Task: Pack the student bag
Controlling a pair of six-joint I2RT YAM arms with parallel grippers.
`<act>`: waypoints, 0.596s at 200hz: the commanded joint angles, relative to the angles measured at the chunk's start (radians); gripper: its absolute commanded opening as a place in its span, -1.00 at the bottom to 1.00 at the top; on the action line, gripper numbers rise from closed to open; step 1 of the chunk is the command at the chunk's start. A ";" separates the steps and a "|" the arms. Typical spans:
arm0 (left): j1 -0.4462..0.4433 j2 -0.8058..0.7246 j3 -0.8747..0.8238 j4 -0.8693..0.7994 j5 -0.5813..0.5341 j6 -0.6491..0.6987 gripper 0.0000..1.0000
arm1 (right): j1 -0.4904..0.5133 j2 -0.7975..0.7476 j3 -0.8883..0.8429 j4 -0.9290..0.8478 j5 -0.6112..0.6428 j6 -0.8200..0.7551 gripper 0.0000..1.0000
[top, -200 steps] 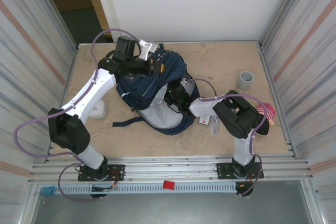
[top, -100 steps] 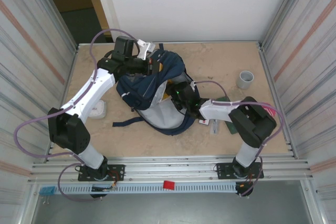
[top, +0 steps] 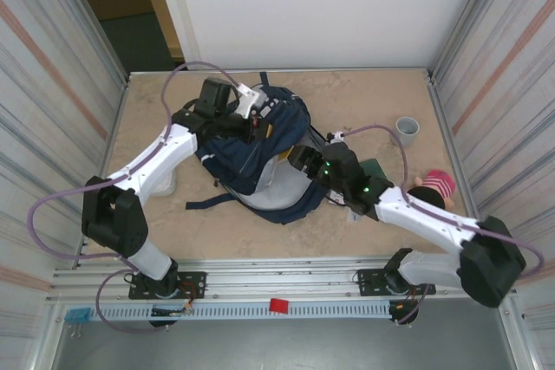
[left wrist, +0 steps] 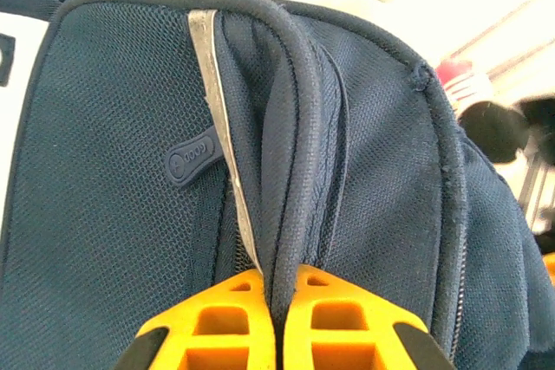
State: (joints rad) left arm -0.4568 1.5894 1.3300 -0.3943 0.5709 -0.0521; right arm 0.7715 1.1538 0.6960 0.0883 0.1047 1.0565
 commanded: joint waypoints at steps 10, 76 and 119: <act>-0.049 -0.009 -0.090 0.064 -0.053 0.105 -1.00 | 0.010 -0.156 -0.084 -0.100 0.029 -0.245 0.42; -0.142 0.048 -0.195 0.158 -0.055 0.028 0.06 | 0.035 -0.354 -0.118 -0.144 0.014 -0.540 0.43; -0.040 -0.116 -0.273 0.167 -0.088 -0.112 0.53 | 0.122 -0.182 0.076 -0.358 -0.059 -0.967 0.49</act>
State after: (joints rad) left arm -0.5674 1.5970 1.0954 -0.2657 0.4999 -0.0586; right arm 0.8360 0.8742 0.6407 -0.1226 0.0902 0.4259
